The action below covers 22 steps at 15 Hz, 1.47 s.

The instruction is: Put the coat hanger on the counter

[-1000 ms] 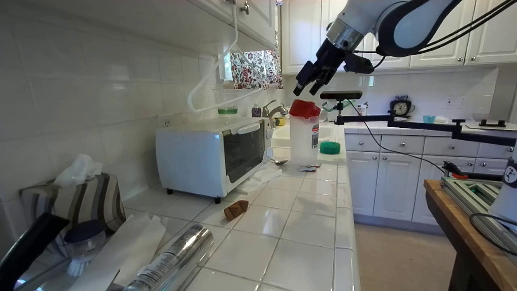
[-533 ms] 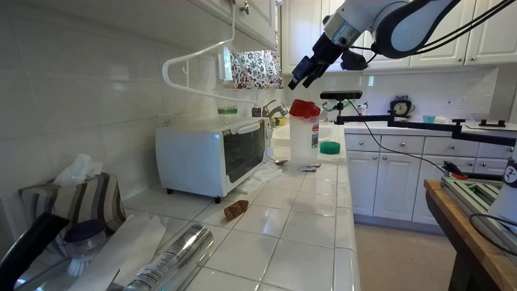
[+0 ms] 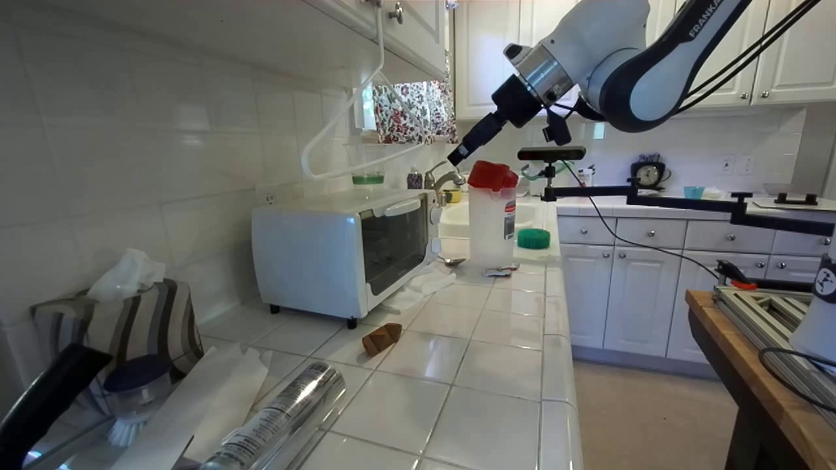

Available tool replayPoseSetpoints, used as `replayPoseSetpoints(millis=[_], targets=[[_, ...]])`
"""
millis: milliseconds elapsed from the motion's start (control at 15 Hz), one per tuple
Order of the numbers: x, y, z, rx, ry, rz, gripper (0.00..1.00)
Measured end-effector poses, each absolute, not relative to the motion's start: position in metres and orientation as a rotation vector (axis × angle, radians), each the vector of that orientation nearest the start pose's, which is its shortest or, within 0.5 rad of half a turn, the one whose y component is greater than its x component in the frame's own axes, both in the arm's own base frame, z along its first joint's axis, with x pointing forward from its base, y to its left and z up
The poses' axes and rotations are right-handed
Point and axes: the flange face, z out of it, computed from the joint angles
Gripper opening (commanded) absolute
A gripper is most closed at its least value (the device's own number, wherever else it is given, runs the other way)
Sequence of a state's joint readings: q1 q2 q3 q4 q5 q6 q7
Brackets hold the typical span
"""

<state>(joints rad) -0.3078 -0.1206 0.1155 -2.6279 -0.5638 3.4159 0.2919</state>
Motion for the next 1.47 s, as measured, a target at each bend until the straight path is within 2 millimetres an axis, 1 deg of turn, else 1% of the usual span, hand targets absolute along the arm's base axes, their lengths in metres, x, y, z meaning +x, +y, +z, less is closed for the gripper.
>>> replayPoseSetpoints(millis=[133, 200, 400, 667, 1000, 1133, 1467], targets=[[0.465, -0.015, 0.367, -2.876, -0.387, -1.326, 1.00], [0.466, -0.014, 0.363, -2.871, -0.470, -1.319, 1.00], [0.469, -0.018, 0.367, -2.873, -0.542, -1.335, 1.00], [0.469, -0.018, 0.366, -2.884, -0.546, -1.322, 1.00], [0.471, -0.018, 0.372, -2.886, -0.602, -1.346, 1.00], [0.470, -0.017, 0.374, -2.889, -0.657, -1.349, 1.00], [0.473, -0.012, 0.377, -2.881, -0.859, -1.357, 1.00]])
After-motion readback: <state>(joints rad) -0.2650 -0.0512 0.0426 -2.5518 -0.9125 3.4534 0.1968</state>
